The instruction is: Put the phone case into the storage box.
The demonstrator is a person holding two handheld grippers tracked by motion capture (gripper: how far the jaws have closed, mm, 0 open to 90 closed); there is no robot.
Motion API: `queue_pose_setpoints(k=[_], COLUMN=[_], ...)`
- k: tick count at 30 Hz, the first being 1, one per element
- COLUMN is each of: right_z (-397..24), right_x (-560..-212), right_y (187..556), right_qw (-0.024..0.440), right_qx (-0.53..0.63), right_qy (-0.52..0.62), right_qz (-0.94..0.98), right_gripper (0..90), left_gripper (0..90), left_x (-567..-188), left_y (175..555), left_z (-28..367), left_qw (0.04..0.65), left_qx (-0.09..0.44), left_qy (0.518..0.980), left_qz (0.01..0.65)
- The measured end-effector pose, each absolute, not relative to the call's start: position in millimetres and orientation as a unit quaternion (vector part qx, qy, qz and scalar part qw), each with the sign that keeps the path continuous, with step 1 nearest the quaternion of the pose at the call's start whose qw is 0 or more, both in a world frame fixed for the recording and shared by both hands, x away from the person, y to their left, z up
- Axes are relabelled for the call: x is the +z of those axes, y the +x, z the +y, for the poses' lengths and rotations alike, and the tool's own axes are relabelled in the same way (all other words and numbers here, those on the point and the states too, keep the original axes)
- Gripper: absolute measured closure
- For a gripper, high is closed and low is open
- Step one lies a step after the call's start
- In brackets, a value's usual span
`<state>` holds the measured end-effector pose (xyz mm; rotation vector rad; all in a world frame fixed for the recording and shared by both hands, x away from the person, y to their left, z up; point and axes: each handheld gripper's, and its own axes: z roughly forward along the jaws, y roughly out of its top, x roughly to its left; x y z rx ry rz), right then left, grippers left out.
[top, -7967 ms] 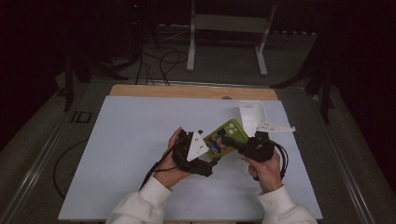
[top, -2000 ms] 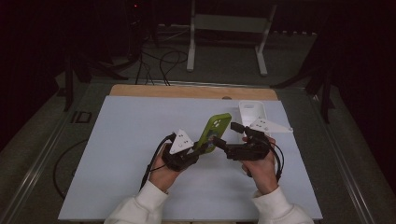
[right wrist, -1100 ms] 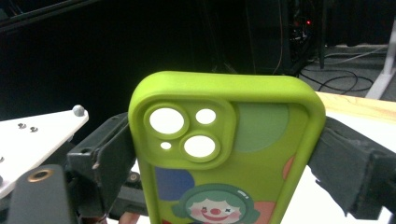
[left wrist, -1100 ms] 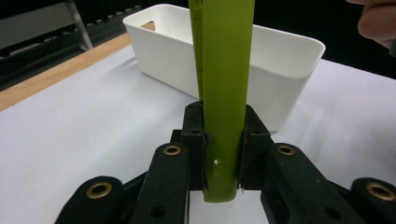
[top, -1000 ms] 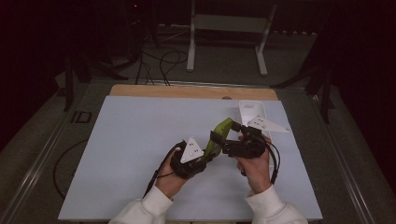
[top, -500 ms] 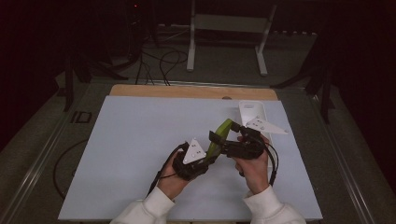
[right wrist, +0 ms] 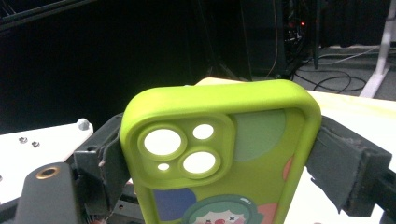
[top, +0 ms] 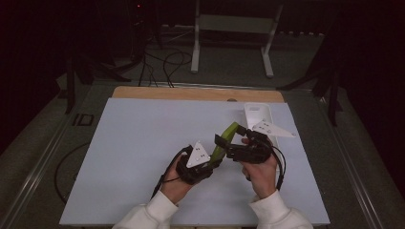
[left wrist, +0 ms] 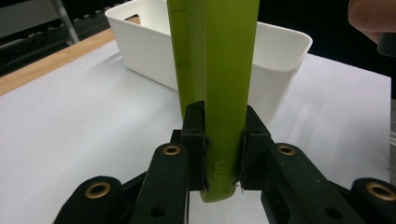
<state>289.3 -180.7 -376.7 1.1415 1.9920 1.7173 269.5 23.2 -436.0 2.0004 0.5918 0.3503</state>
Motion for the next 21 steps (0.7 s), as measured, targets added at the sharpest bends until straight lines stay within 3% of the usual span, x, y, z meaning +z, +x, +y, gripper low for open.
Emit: queue_pose_setpoints(k=[7, 11, 21], right_z=[-178.5, -178.1, -177.5], right_x=[-376.5, -376.6, -376.9], right_y=[289.0, 289.3, 289.4], right_qw=[0.136, 0.135, 0.136], right_qx=[0.591, 0.592, 0.591], right_qy=[0.392, 0.394, 0.396], right_qz=[0.692, 0.69, 0.69], right_gripper=[15.9, 15.9, 16.0], left_gripper=[73.0, 66.1, 32.7], left_x=[-435.8, -435.0, -432.3], left_y=[268.8, 269.7, 270.6], left_z=[22.8, 23.6, 25.4], left_qw=[0.488, 0.492, 0.493], left_qx=[0.145, 0.141, 0.153], left_qy=[0.826, 0.824, 0.815], left_qz=[0.241, 0.242, 0.264])
